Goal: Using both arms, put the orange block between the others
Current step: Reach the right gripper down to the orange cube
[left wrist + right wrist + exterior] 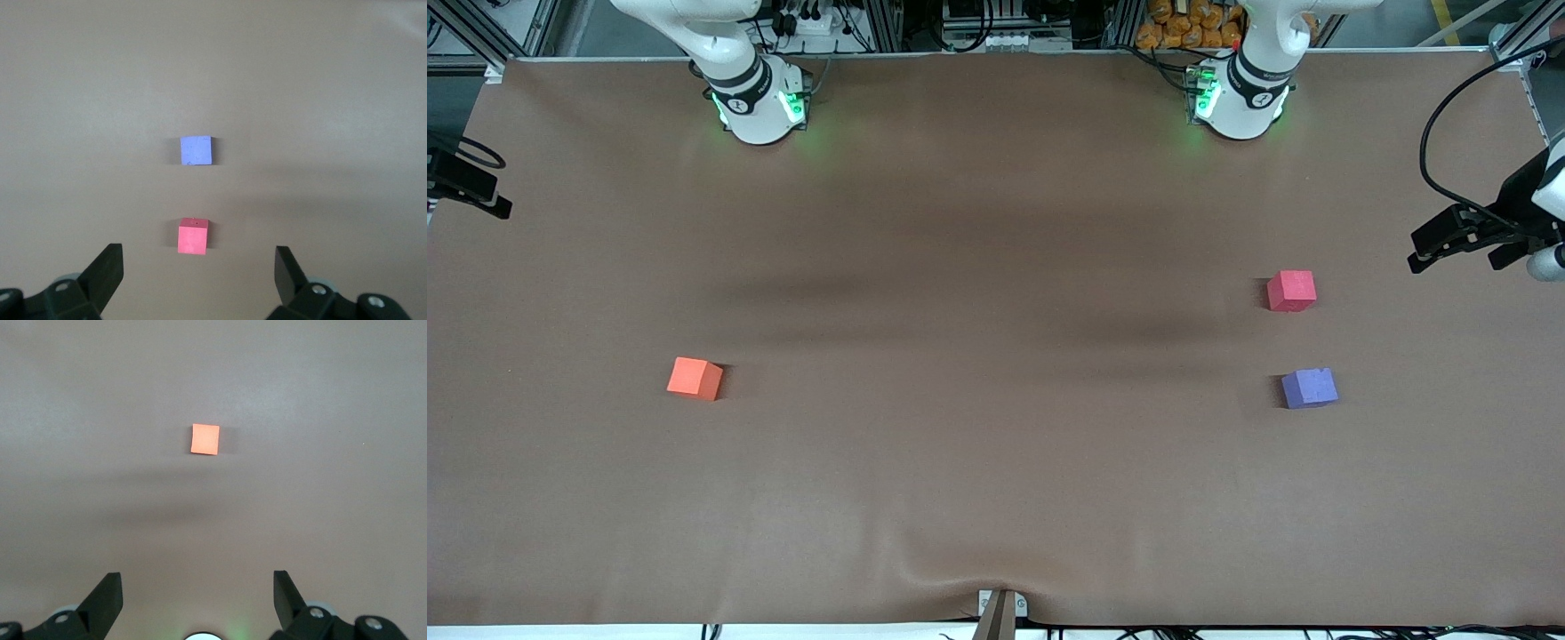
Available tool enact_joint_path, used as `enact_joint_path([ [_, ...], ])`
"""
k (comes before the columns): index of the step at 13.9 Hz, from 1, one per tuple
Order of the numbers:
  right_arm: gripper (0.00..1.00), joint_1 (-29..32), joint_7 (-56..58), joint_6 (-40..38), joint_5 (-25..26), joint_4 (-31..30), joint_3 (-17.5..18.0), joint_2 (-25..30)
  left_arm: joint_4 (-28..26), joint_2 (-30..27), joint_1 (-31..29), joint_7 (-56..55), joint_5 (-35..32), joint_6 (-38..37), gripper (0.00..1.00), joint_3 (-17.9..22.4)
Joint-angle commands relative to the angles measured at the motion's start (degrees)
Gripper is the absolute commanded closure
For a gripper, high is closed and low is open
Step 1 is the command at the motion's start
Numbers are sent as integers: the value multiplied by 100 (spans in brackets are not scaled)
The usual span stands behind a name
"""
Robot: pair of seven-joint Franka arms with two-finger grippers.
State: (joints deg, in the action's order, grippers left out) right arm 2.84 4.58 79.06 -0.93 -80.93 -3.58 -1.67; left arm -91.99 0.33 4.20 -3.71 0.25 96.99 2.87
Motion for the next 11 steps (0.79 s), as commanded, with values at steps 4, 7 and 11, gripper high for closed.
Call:
enact_joint_path([
  [4, 0, -82, -54, 74, 76, -178, -47, 158, 111, 46, -121, 178, 116, -145, 0, -6],
  [7, 0, -73, -54, 127, 76, -213, -47, 71, 111, 55, -130, 178, 185, -216, 0, -6],
  [11, 0, -82, -54, 951, 76, -1011, -47, 0, 111, 81, -157, 196, 265, -216, 0, 3],
])
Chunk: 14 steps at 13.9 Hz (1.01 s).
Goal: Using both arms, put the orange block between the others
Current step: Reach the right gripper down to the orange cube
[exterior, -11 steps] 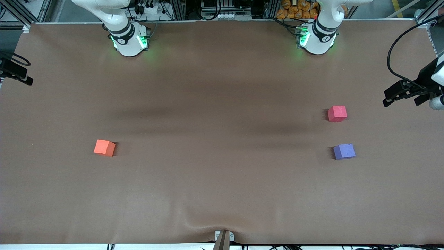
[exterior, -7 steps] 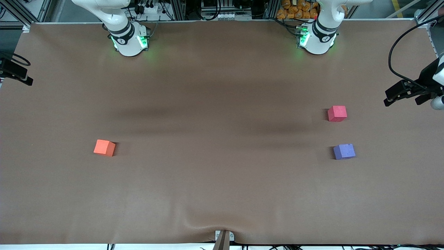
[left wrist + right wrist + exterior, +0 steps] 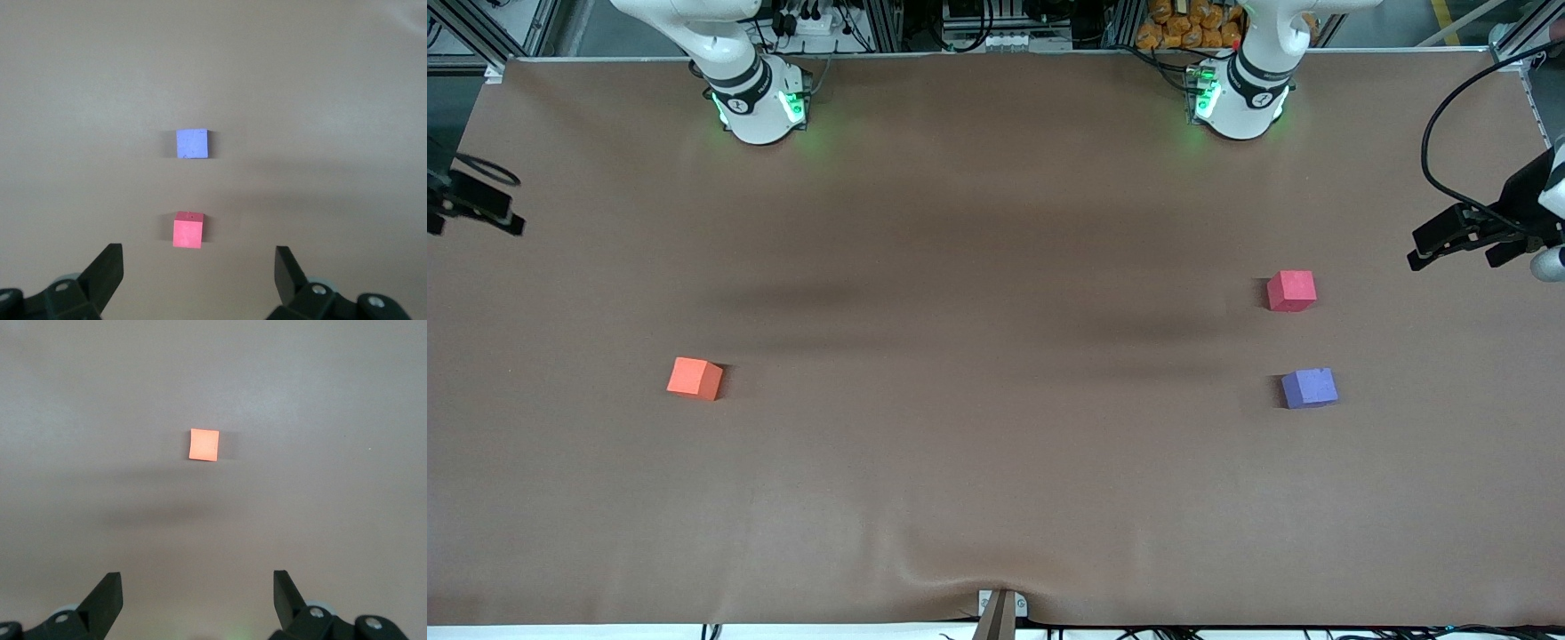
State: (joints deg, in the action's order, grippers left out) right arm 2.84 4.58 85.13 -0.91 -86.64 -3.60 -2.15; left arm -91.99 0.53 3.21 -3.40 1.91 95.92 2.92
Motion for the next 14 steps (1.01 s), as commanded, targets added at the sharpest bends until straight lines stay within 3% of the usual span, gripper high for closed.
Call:
enact_joint_path([
  [1, 0, -90, -45, 607, 73, -615, -36, -56, 111, 61, -58, 164, 91, -109, 0, -1],
  [9, 0, -161, -19, 1831, 65, -678, -36, -1708, 84, 70, -84, 156, 38, -118, 0, -10],
  [14, 0, -222, -19, 2393, 12, -722, -36, -2342, 67, 78, -102, 173, 38, -118, 0, -2],
])
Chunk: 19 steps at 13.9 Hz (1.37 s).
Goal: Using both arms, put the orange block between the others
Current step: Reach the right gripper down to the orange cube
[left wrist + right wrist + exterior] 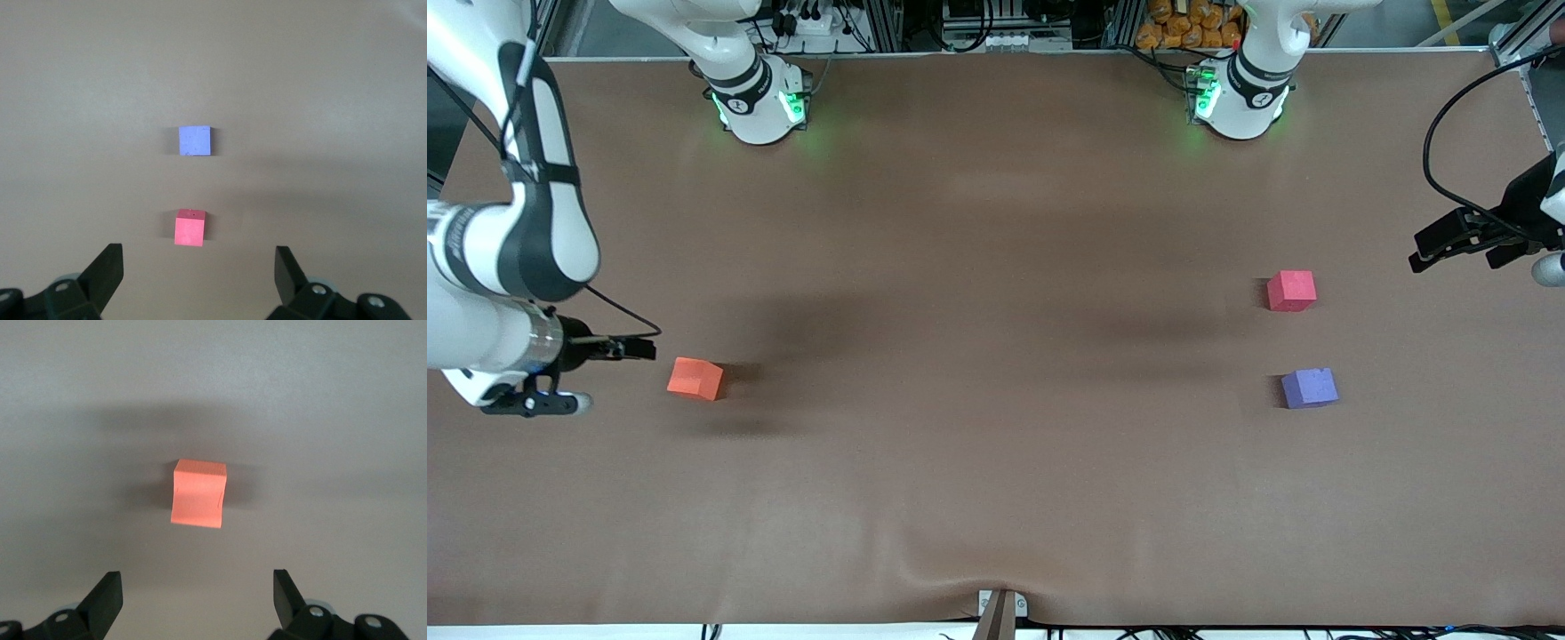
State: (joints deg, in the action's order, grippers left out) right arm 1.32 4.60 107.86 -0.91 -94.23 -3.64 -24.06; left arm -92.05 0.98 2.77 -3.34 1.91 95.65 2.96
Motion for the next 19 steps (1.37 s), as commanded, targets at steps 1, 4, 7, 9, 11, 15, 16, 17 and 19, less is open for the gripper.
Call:
enact_joint_path([
  [1, 0, -97, -20, 313, 12, -68, -31, -186, 65, 26, -57, 167, 37, -90, 0, -15],
  [4, 0, -71, -20, 903, 12, -499, -31, -221, 65, 34, -57, 167, 37, -90, 0, -15],
  [7, 0, -97, -29, 1139, 3, -500, -31, -362, 73, 69, -49, 167, 37, -90, 0, -15],
  [9, 0, -71, -29, 1324, 3, -500, -31, -502, 82, 69, -57, 176, 37, -90, 0, -15],
  [11, 0, -45, -29, 1474, -6, -500, -31, -625, 73, 69, -49, 185, 37, -90, 0, -15],
  [15, 0, -62, -108, 1519, -23, -526, -31, -766, 82, 69, -57, 176, 37, -82, 0, -15],
  [16, 0, -53, -125, 1519, -84, -579, -31, -775, 82, 69, -49, 176, 37, -90, 0, -15],
  [17, 0, -62, -126, 1519, -233, -605, -31, -801, 73, 78, -40, 176, 37, -90, 0, -15],
  [19, 0, -71, -126, 1527, -304, -614, -31, -889, 82, 78, -40, 176, 37, -90, 0, -15],
])
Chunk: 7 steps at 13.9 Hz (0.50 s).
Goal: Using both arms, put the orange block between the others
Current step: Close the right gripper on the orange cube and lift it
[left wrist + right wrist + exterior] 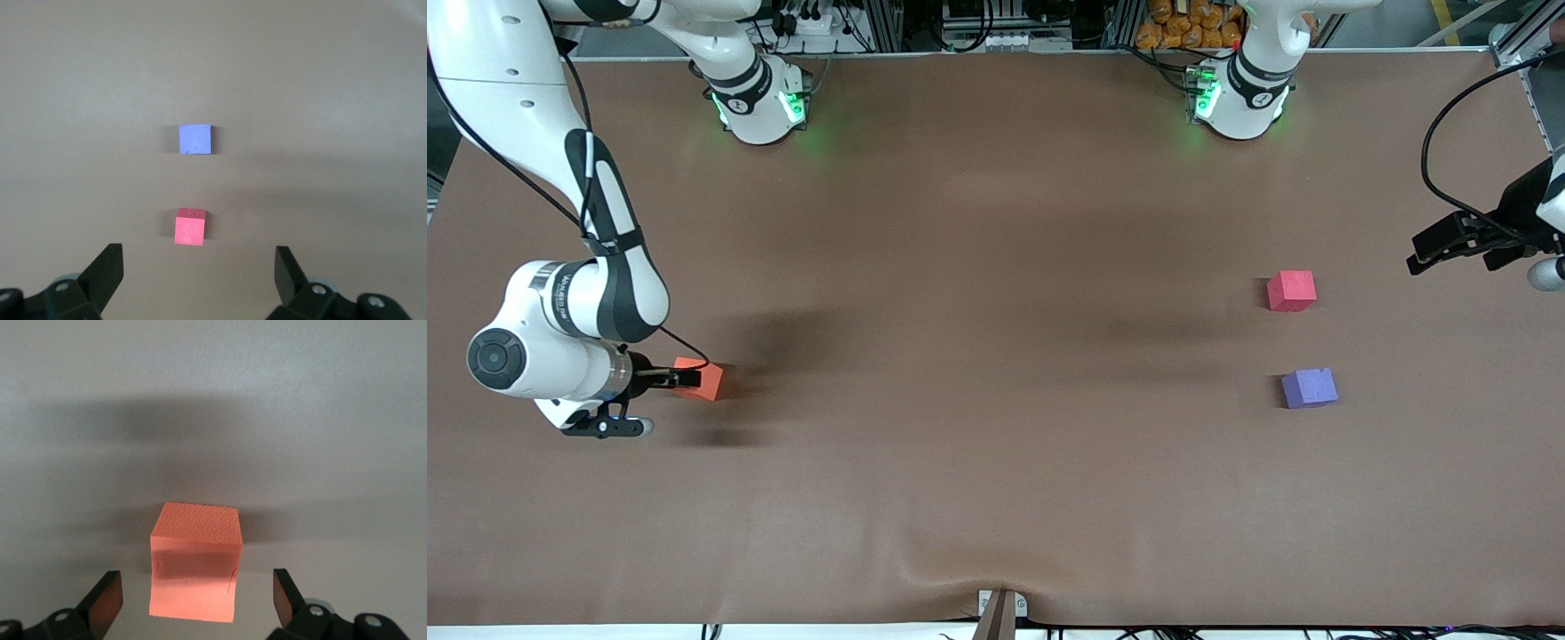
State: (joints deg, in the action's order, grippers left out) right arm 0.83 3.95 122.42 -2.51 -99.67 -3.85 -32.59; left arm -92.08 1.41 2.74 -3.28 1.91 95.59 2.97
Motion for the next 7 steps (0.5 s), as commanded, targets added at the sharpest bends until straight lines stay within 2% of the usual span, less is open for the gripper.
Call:
enact_joint_path([
  [1, 0, -21, -61, 63, -144, -70, -11, -72, 67, 34, -36, 178, 37, -85, 0, -15],
  [7, 0, -21, -61, 89, -144, -53, -11, -274, 85, 52, -36, 178, 37, -85, 0, -15],
])
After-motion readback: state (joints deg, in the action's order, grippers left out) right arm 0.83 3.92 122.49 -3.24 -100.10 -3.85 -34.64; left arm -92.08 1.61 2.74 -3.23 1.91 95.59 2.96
